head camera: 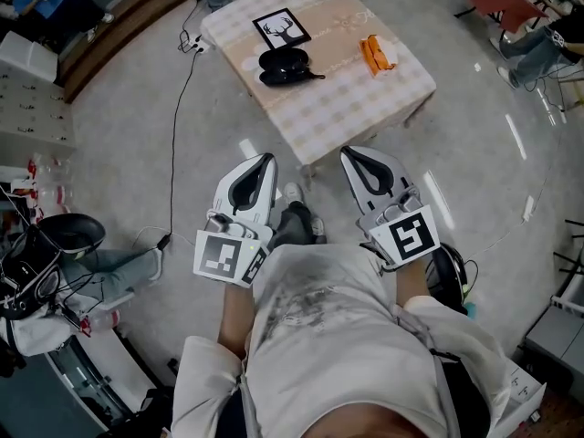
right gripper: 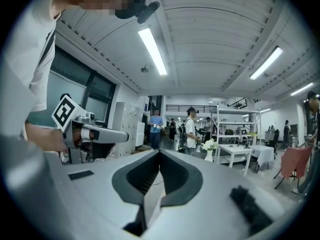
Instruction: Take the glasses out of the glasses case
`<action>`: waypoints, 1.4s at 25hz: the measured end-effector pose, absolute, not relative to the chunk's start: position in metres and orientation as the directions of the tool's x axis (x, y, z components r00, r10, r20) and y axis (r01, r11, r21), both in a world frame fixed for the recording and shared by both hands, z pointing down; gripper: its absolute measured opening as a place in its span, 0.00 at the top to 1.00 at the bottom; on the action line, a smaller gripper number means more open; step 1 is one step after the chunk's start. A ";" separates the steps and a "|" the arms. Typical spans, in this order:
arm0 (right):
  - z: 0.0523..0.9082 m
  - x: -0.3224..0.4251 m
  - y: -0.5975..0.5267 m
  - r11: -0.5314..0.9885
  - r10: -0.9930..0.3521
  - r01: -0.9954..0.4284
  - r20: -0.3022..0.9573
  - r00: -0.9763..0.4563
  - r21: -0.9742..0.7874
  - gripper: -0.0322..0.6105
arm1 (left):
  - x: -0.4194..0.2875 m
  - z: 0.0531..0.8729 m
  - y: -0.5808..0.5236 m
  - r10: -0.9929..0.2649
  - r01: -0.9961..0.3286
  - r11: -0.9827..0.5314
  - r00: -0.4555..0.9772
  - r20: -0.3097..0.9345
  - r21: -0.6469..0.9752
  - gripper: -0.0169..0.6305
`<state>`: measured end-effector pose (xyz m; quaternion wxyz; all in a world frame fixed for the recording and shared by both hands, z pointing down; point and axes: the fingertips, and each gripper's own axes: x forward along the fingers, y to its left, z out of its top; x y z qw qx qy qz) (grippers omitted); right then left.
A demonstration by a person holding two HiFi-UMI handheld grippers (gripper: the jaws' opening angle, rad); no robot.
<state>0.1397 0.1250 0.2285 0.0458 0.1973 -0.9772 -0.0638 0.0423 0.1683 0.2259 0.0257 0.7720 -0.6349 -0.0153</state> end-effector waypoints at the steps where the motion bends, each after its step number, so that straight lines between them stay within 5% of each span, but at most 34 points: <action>1: 0.228 0.139 0.123 0.914 -0.393 -0.381 0.064 -0.917 0.142 0.92 | 0.041 0.225 0.166 -0.981 -0.979 -0.193 0.194 0.009 0.060 0.96; 35: 0.259 0.041 -0.010 0.917 -0.392 -0.371 0.162 -0.906 0.144 0.92 | -0.049 0.262 0.034 -0.970 -0.966 -0.235 0.239 0.029 0.103 0.96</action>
